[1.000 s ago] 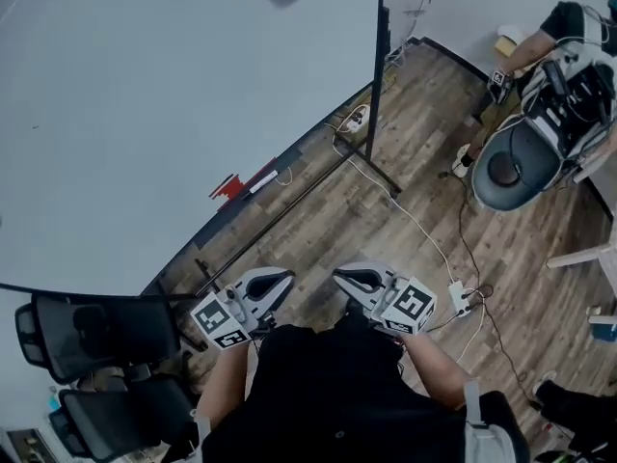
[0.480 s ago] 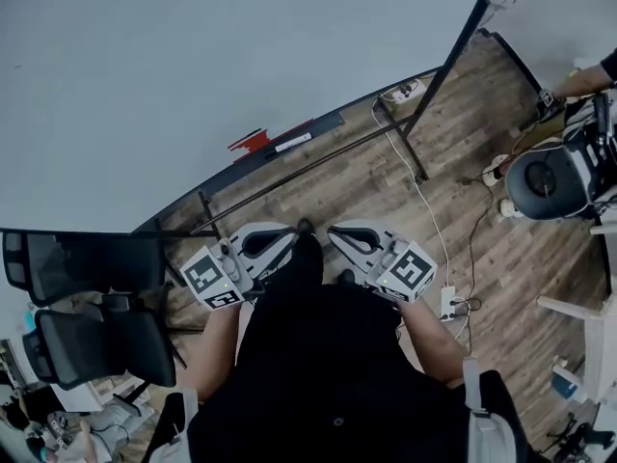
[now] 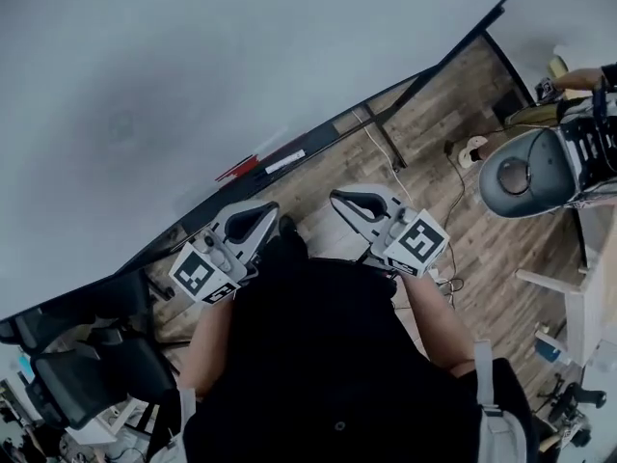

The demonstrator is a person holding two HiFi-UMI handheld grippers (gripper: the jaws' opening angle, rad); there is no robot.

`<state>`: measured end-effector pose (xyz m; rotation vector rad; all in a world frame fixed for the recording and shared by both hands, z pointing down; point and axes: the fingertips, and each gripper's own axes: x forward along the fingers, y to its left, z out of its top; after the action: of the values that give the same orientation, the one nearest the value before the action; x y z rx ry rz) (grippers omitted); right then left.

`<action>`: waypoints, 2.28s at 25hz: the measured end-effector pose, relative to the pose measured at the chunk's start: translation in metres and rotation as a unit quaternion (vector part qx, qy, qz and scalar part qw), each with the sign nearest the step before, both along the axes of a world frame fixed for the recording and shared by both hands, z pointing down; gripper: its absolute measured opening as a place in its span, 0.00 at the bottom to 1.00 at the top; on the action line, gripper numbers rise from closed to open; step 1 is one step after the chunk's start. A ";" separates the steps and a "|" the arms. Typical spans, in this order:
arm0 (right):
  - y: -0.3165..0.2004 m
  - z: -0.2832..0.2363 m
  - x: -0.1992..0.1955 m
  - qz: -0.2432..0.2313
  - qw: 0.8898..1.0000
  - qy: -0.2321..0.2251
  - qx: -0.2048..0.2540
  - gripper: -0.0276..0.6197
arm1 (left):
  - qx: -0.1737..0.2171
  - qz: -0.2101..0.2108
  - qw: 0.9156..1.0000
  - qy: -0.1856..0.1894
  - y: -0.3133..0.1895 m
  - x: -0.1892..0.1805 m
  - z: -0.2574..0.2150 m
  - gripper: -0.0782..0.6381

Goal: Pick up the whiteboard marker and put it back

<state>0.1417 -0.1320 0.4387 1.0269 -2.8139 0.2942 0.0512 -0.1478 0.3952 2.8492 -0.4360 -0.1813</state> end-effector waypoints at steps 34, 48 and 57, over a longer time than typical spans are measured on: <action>-0.108 0.135 -0.070 -0.253 0.925 0.280 -0.043 0.25 | -0.063 -0.079 0.986 -0.130 -0.060 -0.028 0.093 0.12; -0.115 0.185 -0.073 -0.260 0.894 0.364 -0.030 0.24 | -0.056 -0.060 0.985 -0.149 -0.054 -0.035 0.095 0.12; -0.115 0.187 -0.077 -0.275 0.885 0.374 -0.028 0.21 | -0.059 -0.062 0.985 -0.150 -0.053 -0.038 0.096 0.12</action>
<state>0.0643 -0.2474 0.6259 0.1956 -2.2112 -0.0812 0.0128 -0.2006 0.4914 2.7397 -0.6622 0.2472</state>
